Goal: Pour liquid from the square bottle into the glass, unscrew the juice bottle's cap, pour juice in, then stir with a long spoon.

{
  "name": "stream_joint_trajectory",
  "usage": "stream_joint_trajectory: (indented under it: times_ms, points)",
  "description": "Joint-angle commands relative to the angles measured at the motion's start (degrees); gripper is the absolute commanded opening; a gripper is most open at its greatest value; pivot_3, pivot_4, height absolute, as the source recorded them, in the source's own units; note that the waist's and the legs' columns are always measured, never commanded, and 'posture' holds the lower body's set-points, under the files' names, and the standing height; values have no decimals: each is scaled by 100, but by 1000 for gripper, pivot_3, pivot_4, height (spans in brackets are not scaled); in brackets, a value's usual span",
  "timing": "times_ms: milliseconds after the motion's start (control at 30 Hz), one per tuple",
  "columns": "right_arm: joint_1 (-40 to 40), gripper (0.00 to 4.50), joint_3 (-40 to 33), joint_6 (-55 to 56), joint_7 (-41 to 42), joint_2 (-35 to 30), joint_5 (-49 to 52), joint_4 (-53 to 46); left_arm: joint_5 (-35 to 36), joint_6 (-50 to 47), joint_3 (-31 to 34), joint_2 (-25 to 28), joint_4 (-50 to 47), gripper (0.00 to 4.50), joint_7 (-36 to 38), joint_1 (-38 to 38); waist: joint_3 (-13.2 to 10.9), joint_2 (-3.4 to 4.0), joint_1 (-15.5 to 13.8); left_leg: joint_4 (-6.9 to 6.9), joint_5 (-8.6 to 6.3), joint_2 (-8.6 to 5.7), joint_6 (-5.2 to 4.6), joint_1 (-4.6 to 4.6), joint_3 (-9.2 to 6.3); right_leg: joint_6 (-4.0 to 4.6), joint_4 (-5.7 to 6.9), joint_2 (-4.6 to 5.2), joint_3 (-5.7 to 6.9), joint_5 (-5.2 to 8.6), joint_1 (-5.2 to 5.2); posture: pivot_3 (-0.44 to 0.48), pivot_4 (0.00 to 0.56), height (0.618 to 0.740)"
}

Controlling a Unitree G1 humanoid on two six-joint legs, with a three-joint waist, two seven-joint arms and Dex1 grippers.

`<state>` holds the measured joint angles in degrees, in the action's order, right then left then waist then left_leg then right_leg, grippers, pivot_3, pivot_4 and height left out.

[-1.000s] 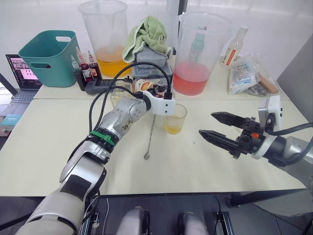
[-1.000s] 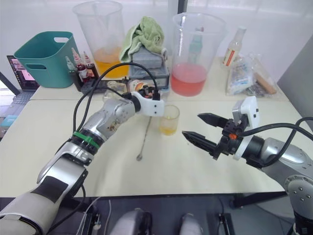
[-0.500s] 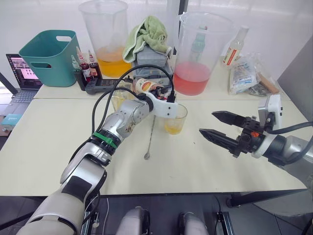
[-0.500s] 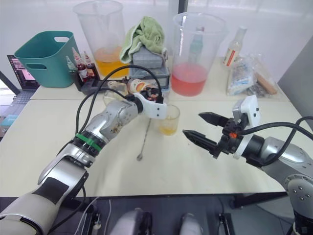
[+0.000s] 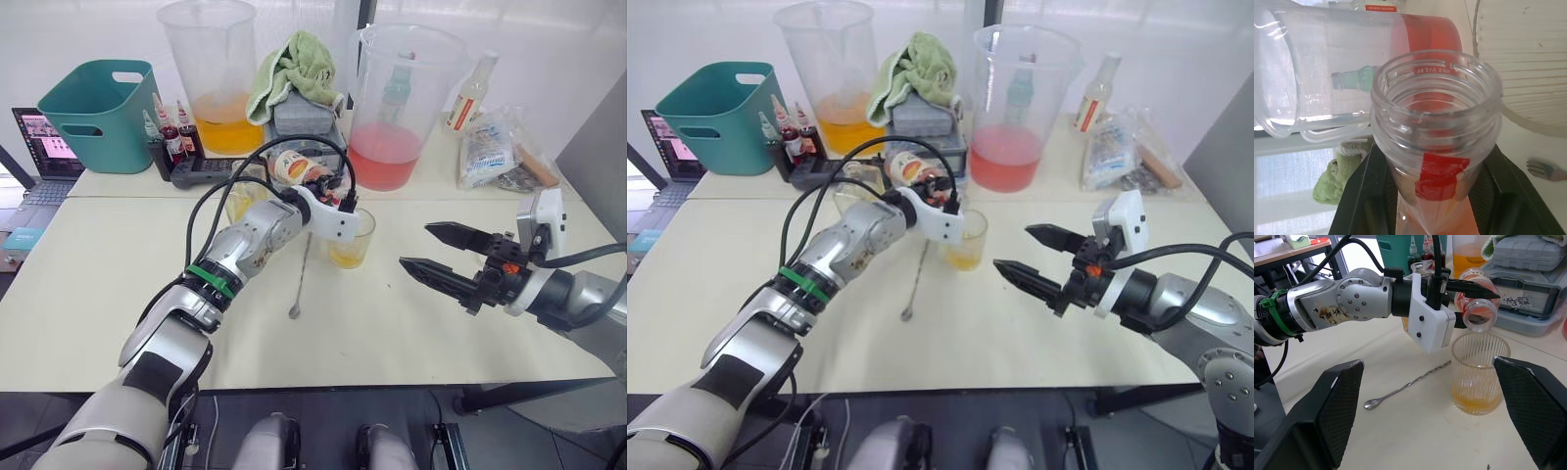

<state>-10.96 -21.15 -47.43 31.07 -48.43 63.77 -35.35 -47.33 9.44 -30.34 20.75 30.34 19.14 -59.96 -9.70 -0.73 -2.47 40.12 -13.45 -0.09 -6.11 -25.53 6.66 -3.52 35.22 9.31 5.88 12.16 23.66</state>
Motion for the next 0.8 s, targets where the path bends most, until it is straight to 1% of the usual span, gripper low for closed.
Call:
stream_joint_trajectory:
  times_ms: [33, 433, 500, 800]
  points:
    - [-96, 4473, -126, 74, 4, -86, 55, -79, -197, -77, 45, 57, -255, 1470, -220, -237, 0, 0, 0, 1, 0, 0, 0, -2, 0, 0, 2, 0, 0, 0, 2, 0, 150, 739]
    - [-164, 4473, -88, 77, -19, -69, 36, -59, -495, -80, 7, 57, -292, 1470, -441, -296, 0, -1, 1, 15, 0, 0, -1, -7, 3, 0, 33, 3, -7, 0, 21, 0, 150, 739]
    - [-175, 4473, -86, 72, -21, -63, 39, -59, -498, -71, 12, 41, -278, 1470, -440, -290, 0, -1, 0, 26, -2, -3, -3, -17, 4, 0, 65, 11, -10, 0, 40, 0, 150, 739]
    - [-191, 4473, -68, 79, -29, -54, 30, -56, -501, -71, 14, 39, -218, 1470, -452, -309, 0, -1, 1, 31, 0, -3, -2, -30, 5, 0, 66, 9, -8, 0, 48, 0, 150, 739]
